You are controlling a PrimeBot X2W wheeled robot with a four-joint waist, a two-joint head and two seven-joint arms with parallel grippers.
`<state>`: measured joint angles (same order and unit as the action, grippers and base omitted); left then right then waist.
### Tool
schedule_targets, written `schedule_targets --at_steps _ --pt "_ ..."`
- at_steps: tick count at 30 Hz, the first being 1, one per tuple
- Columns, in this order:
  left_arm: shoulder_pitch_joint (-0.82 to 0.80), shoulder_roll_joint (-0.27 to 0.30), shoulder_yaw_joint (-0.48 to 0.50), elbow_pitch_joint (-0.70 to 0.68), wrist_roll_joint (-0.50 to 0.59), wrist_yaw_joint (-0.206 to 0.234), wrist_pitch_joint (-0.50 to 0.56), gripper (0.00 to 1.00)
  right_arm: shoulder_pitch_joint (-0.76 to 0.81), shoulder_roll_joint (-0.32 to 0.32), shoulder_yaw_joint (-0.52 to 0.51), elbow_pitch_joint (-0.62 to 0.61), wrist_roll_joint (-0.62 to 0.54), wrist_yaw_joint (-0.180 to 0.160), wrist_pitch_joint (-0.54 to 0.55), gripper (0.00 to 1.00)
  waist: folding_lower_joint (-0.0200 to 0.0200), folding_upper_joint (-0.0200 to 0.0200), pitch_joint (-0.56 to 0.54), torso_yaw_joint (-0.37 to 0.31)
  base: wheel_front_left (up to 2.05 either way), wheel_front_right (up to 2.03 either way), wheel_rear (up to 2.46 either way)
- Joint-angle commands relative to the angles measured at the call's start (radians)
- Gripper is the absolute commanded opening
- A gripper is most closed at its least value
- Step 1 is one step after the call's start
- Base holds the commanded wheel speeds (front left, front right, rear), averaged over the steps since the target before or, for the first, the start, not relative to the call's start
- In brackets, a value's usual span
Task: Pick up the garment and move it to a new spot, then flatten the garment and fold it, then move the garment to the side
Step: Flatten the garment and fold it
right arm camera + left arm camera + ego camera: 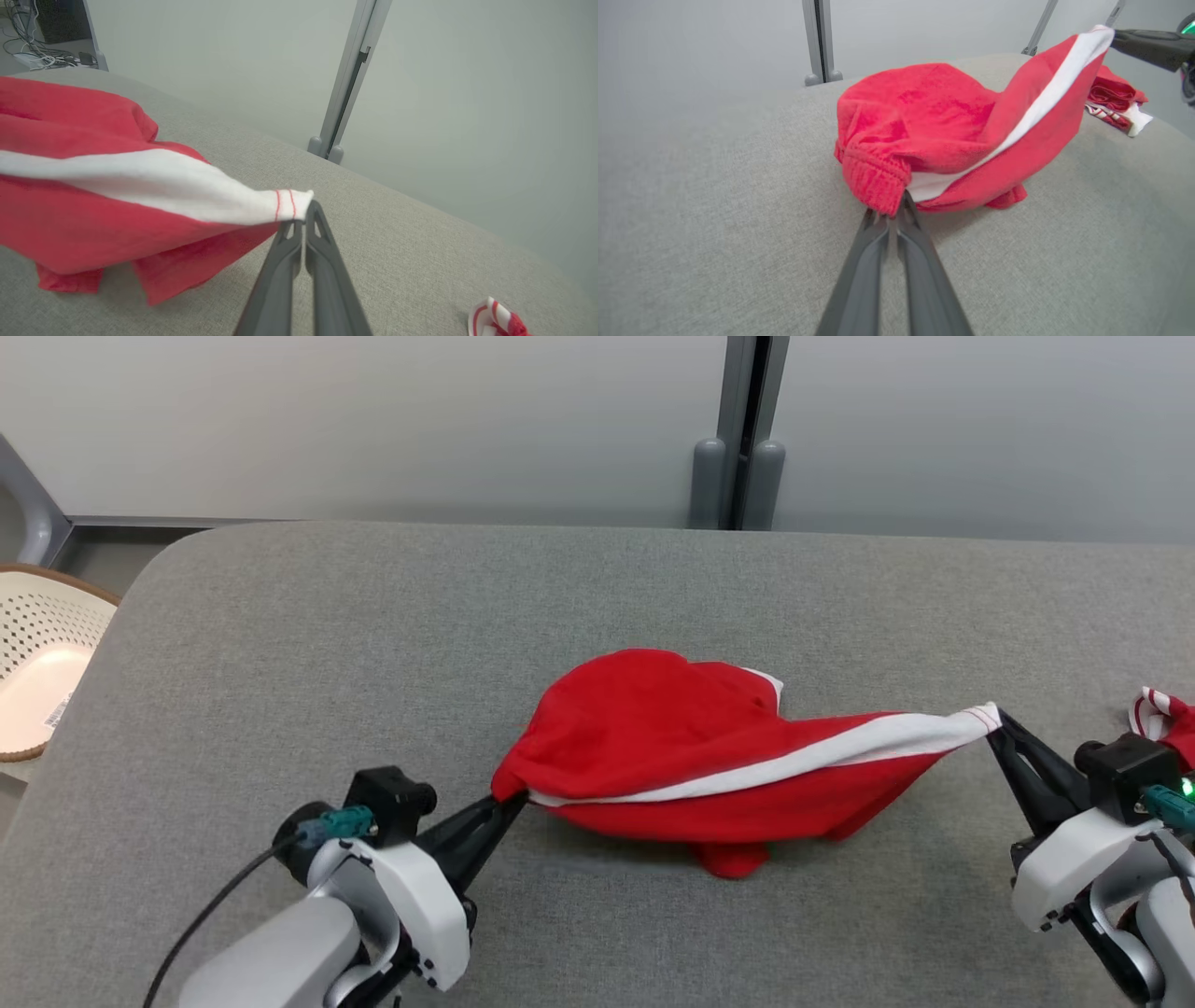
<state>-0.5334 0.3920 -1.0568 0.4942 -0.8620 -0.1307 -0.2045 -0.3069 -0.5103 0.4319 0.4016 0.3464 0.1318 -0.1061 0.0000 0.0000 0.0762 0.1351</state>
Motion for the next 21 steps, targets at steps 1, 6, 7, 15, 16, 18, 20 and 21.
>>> schedule_targets --at_steps 1,6,7,15,16,18,20,21 --pt "-0.034 0.023 0.013 -0.031 -0.004 0.001 0.013 0.00 -0.008 0.003 -0.014 -0.012 -0.017 -0.002 -0.016 0.00 0.0000 0.0000 -0.013 0.000 0.00 0.00 0.00" --pt "-0.130 0.106 0.046 -0.180 0.002 0.022 0.098 0.00 -0.059 0.026 -0.071 -0.057 -0.060 -0.002 -0.030 0.00 0.0000 0.0000 -0.043 -0.010 0.00 0.00 0.00" --pt "-0.151 0.121 0.055 -0.211 0.000 0.028 0.118 0.00 -0.073 0.028 -0.078 -0.068 -0.075 -0.002 -0.023 0.00 0.0000 0.0000 -0.048 -0.013 0.00 0.00 0.00" --pt "-0.312 0.181 0.152 -0.390 -0.072 0.081 0.268 0.00 -0.212 0.046 -0.154 -0.169 -0.156 -0.002 0.045 0.00 0.0000 0.0000 -0.095 -0.034 0.00 0.00 0.00" --pt "-0.325 0.180 0.158 -0.404 -0.076 0.092 0.281 0.00 -0.228 0.042 -0.164 -0.186 -0.169 -0.002 0.058 0.00 0.0000 0.0000 -0.099 -0.037 0.00 0.00 0.00" --pt "-0.342 0.172 0.174 -0.431 -0.094 0.117 0.301 0.00 -0.249 0.046 -0.193 -0.219 -0.189 -0.002 0.081 0.00 0.0000 0.0000 -0.106 -0.041 0.00 0.00 0.00" --pt "-0.353 0.179 0.190 -0.458 -0.103 0.143 0.314 0.00 -0.256 0.054 -0.227 -0.252 -0.211 -0.002 0.106 0.00 0.0000 0.0000 -0.112 -0.046 0.00 0.00 0.00" --pt "-0.354 0.182 0.197 -0.471 -0.108 0.156 0.316 0.00 -0.255 0.058 -0.245 -0.268 -0.218 -0.002 0.118 0.00 0.0000 0.0000 -0.115 -0.048 0.00 0.00 0.00"
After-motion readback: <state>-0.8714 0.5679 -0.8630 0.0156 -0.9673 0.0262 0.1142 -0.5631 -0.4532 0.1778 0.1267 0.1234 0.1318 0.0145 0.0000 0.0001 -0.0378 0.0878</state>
